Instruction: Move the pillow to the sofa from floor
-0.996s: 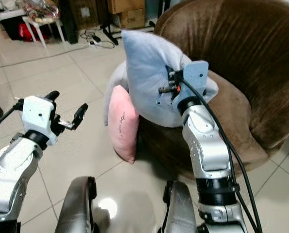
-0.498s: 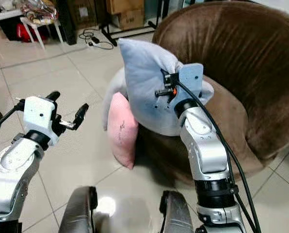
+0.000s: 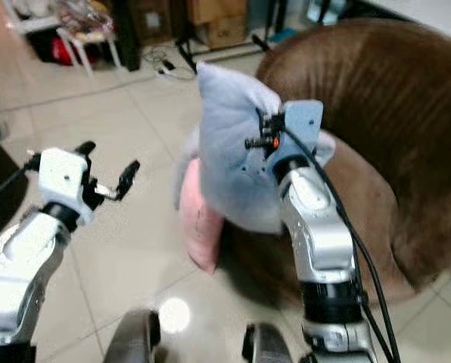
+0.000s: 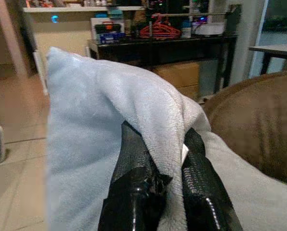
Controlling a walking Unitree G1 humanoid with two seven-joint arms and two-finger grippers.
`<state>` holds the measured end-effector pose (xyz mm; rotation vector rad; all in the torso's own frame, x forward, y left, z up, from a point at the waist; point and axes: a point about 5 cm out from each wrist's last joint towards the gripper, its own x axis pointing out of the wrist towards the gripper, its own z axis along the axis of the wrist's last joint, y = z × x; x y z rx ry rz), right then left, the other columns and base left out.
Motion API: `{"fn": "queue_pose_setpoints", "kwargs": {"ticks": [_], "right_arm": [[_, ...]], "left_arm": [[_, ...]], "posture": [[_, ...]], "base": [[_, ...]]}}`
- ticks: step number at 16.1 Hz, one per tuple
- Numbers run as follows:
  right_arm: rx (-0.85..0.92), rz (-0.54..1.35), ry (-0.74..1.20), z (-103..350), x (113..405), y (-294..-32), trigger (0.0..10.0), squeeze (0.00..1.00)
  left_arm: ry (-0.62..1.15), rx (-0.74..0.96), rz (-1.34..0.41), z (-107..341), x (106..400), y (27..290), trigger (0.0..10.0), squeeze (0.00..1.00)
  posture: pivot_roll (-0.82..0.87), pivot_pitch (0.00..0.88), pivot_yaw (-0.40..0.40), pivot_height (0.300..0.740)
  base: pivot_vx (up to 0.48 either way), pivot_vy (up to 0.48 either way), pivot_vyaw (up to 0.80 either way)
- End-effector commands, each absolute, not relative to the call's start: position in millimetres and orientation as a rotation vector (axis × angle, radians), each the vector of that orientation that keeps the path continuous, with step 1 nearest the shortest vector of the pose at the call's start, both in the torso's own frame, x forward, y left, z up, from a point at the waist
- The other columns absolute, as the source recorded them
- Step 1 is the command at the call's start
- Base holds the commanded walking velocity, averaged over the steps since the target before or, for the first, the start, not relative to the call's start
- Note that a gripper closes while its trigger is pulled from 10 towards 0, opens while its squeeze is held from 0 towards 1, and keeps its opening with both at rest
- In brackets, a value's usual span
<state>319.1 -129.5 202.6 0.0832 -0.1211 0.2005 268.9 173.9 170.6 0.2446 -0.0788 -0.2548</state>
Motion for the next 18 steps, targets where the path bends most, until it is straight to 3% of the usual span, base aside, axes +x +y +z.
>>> {"fn": "queue_pose_setpoints", "kwargs": {"ticks": [1,6,11,18], "right_arm": [[0.099,0.197,-0.152,208.8,316.0,-131.9,10.0,0.0],[0.196,0.172,-0.112,199.3,309.5,-137.1,10.0,0.0],[0.246,0.051,-0.127,202.7,307.7,-147.3,10.0,0.0],[0.316,0.061,-0.087,187.3,296.6,-147.9,10.0,0.0]], "left_arm": [[-0.079,0.254,-0.253,171.6,268.9,172.9,10.0,0.0],[-0.087,0.252,-0.248,171.4,267.8,170.7,10.0,0.0],[-0.111,0.251,-0.225,174.3,268.3,172.7,10.0,0.0],[-0.1,0.288,-0.194,170.9,264.5,176.4,10.0,0.0]], "posture": [[-0.03,0.0,-0.02,0.695],[-0.03,0.0,-0.018,0.74],[-0.04,0.0,-0.004,0.74],[-0.04,0.0,0.018,0.74]], "base": [[0.0,0.0,0.0],[0.0,0.0,0.0],[0.0,0.0,0.0],[0.0,0.0,0.0]]}}
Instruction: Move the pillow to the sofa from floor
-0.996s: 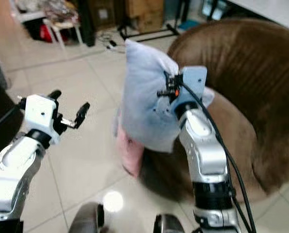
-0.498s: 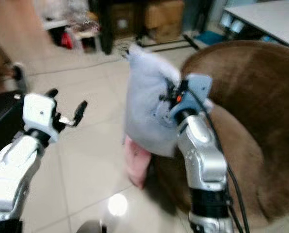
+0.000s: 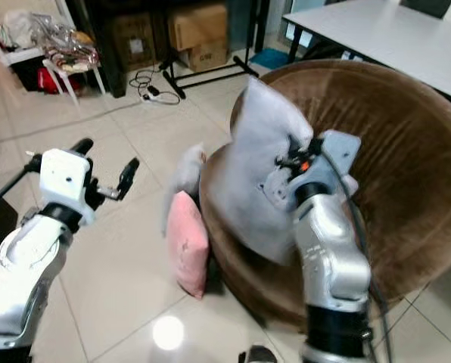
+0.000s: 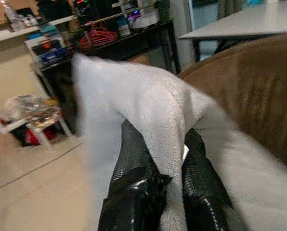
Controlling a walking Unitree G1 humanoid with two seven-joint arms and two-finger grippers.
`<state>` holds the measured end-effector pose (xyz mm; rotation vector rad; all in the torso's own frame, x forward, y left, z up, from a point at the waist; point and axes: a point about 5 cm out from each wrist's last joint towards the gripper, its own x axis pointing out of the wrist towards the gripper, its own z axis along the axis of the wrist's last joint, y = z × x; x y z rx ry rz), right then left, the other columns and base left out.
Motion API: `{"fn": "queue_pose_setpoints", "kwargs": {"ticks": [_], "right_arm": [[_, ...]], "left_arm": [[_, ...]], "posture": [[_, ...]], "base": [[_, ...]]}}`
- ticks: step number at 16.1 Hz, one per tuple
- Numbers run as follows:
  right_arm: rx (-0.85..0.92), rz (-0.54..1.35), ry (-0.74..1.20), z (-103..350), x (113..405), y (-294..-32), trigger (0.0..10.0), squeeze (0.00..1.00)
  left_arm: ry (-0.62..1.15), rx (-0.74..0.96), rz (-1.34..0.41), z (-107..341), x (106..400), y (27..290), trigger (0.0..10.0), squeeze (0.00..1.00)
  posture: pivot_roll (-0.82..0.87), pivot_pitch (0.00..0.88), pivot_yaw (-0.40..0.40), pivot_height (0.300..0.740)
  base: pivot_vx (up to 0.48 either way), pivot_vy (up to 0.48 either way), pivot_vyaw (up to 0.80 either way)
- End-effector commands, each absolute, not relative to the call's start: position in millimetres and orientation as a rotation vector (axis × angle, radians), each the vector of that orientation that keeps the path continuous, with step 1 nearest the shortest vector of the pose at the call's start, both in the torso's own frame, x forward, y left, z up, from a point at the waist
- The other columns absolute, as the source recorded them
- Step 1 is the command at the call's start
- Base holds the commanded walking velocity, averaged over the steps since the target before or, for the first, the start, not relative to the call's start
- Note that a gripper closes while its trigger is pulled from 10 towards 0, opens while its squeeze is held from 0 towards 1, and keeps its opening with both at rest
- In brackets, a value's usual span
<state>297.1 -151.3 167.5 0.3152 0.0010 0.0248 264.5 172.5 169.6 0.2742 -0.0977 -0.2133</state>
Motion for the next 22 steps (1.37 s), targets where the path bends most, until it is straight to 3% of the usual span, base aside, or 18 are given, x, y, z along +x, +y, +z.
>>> {"fn": "queue_pose_setpoints", "kwargs": {"ticks": [1,7,13,22], "right_arm": [[0.33,0.072,-0.088,187.0,295.4,-146.6,10.0,0.0],[0.202,-0.009,-0.1,184.5,298.3,-147.5,10.0,0.0],[0.204,0.132,-0.056,180.1,299.1,-129.5,10.0,0.0],[0.239,0.172,-0.061,180.6,294.3,-122.0,10.0,0.0]], "left_arm": [[-0.099,0.291,-0.197,170.5,263.7,176.6,10.0,0.0],[-0.096,0.283,-0.173,167.0,257.7,180.2,10.0,0.0],[-0.104,0.253,-0.161,167.9,258.4,180.4,10.0,0.0],[-0.091,0.261,-0.162,166.8,255.9,182.9,10.0,0.0]], "posture": [[-0.03,0.0,0.018,0.74],[-0.01,0.0,0.005,0.74],[-0.01,0.0,0.001,0.74],[0.0,0.0,0.002,0.74]], "base": [[0.0,0.0,0.0],[0.0,0.0,0.0],[0.0,0.0,0.0],[0.0,0.0,-0.67]]}}
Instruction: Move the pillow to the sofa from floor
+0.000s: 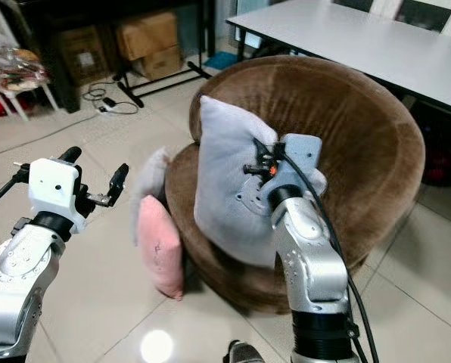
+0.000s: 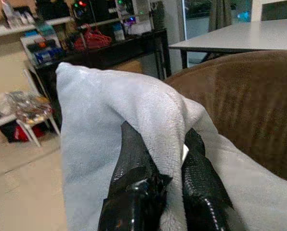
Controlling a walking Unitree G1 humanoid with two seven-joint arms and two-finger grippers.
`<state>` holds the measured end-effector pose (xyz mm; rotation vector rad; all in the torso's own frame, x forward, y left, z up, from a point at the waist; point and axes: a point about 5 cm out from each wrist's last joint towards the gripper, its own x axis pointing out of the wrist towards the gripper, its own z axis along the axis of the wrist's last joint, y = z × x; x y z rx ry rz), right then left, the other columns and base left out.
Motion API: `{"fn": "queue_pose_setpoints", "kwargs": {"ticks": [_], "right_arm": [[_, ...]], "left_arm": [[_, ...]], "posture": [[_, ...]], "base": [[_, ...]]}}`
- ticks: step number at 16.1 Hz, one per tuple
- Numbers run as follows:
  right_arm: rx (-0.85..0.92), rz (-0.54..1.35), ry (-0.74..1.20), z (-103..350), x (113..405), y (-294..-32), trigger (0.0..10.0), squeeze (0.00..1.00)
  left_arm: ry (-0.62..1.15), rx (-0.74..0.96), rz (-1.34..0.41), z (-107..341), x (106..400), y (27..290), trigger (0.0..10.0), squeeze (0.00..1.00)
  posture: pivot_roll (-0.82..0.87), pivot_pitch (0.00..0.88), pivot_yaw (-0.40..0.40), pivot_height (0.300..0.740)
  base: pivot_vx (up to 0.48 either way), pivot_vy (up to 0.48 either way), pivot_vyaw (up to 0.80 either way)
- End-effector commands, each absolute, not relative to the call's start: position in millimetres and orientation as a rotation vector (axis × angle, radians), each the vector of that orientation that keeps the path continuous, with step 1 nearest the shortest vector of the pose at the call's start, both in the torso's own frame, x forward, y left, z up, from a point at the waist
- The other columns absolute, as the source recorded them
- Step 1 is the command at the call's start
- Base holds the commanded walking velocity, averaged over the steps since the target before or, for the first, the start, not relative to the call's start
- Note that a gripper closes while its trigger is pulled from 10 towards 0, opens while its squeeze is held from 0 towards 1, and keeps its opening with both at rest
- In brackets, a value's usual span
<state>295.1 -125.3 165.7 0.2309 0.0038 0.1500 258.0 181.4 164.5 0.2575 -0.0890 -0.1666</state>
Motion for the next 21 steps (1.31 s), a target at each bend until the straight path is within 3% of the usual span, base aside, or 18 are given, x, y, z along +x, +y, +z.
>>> {"fn": "queue_pose_setpoints", "kwargs": {"ticks": [1,14,21], "right_arm": [[0.24,0.167,-0.057,179.6,294.1,-123.0,10.0,0.0],[0.245,0.17,-0.051,178.3,292.9,-122.3,10.0,0.0],[0.233,0.227,-0.018,173.8,290.8,-115.0,10.0,0.0]], "left_arm": [[-0.091,0.259,-0.164,166.5,256.0,182.8,10.0,0.0],[-0.095,0.253,-0.176,167.1,257.1,181.6,10.0,0.0],[-0.078,0.268,-0.158,163.8,254.9,183.4,10.0,0.0]], "posture": [[0.0,0.0,0.002,0.74],[-0.01,0.0,0.005,0.74],[0.0,0.0,0.002,0.74]], "base": [[0.0,0.0,0.0],[0.149,0.0,-0.74],[0.0,0.0,0.0]]}}
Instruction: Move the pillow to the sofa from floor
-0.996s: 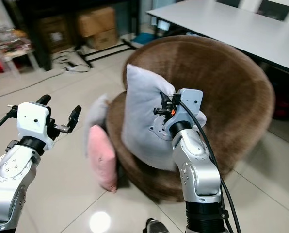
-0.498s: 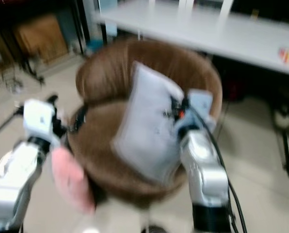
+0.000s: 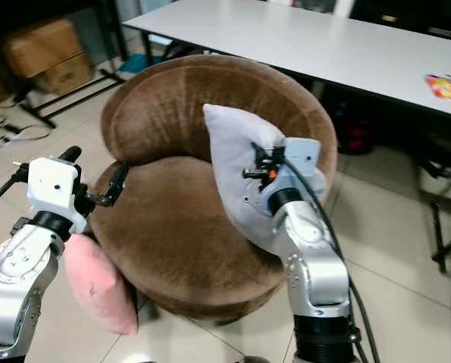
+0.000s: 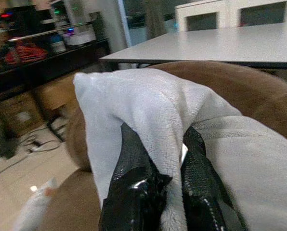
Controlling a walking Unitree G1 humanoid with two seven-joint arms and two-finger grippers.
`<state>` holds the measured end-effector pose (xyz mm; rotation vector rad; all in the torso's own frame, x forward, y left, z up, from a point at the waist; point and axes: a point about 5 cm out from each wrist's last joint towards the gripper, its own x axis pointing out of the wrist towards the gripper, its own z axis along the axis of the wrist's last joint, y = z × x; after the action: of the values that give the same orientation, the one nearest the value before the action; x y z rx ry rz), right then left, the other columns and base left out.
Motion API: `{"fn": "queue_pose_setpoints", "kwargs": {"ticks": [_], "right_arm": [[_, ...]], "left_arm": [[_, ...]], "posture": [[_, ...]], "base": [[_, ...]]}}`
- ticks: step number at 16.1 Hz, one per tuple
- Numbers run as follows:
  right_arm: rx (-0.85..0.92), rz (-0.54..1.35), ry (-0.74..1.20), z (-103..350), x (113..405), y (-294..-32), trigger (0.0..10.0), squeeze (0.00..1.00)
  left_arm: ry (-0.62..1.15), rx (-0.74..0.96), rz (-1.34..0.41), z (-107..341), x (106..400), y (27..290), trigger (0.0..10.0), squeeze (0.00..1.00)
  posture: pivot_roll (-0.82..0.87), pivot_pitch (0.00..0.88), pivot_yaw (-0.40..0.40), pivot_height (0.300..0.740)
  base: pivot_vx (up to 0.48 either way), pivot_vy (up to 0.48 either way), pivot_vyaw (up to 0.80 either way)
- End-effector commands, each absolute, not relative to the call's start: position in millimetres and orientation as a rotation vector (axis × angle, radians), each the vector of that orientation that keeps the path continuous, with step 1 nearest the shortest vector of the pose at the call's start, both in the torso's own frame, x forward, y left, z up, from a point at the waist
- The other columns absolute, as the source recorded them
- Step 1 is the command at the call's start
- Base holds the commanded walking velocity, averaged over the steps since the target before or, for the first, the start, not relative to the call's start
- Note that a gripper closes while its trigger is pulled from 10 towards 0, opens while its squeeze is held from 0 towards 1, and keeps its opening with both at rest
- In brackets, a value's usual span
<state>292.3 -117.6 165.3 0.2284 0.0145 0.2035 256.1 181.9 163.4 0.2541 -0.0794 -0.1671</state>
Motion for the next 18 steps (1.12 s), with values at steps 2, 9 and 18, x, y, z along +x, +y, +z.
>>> {"fn": "queue_pose_setpoints", "kwargs": {"ticks": [2,9,18], "right_arm": [[0.236,0.24,-0.014,173.6,290.4,-114.1,10.0,0.0],[0.194,0.267,0.006,172.6,291.9,-111.4,10.0,0.0],[0.172,0.316,0.004,175.9,293.6,-106.1,10.0,0.0]], "left_arm": [[-0.084,0.263,-0.167,164.1,252.6,183.1,10.0,0.0],[-0.081,0.257,-0.175,161.8,248.0,184.4,10.0,0.0],[-0.082,0.257,-0.173,161.0,246.1,183.8,10.0,0.0]], "posture": [[0.0,0.0,-0.001,0.74],[0.01,0.0,-0.009,0.74],[0.01,0.0,-0.02,0.74]], "base": [[0.0,0.0,0.0],[0.27,0.0,0.44],[0.342,0.0,0.0]]}}
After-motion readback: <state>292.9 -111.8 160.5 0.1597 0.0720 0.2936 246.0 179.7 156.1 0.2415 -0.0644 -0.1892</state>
